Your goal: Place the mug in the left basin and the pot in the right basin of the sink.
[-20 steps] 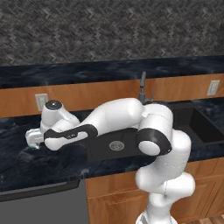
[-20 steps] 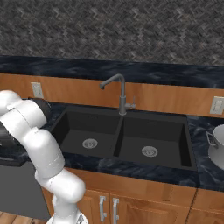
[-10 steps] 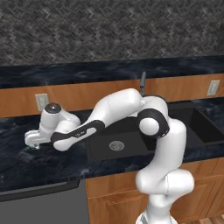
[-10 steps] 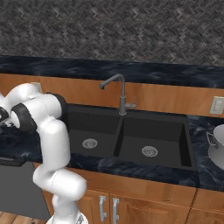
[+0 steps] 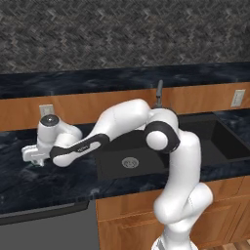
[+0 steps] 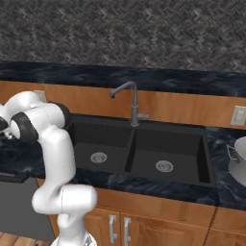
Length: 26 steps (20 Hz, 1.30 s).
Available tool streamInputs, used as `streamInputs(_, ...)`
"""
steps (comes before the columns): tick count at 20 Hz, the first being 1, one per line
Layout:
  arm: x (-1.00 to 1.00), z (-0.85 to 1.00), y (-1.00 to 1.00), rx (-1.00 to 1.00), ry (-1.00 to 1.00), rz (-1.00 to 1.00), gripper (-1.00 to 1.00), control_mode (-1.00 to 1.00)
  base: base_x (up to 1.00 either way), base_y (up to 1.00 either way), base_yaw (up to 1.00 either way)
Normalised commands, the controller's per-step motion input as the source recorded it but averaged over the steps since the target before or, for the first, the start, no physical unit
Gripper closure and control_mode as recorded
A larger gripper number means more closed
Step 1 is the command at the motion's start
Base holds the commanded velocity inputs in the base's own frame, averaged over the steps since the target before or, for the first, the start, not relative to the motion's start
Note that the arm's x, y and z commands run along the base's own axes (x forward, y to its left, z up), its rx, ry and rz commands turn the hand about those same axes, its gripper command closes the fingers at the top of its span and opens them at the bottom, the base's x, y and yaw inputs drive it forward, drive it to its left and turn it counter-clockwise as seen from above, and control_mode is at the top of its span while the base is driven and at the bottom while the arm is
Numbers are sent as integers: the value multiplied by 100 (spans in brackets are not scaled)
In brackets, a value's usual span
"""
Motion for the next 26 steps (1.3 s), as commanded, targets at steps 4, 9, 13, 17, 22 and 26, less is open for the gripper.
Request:
streamInputs(4, 17, 0, 0, 0, 0, 0, -100, -100, 0, 0, 0)
streamInputs(9, 15, -5, 0, 0, 0, 0, -100, -100, 0, 0, 0)
streamInputs(13, 18, -14, 0, 0, 0, 0, -100, -100, 0, 0, 0)
streamInputs(17, 23, -26, 0, 0, 2, 0, -100, -100, 0, 0, 0)
streamInputs(22, 29, -31, 2, 0, 2, 0, -100, -100, 0, 0, 0)
streamInputs(26, 24, -22, 21, 0, 1, 0, -100, -100, 0, 0, 0)
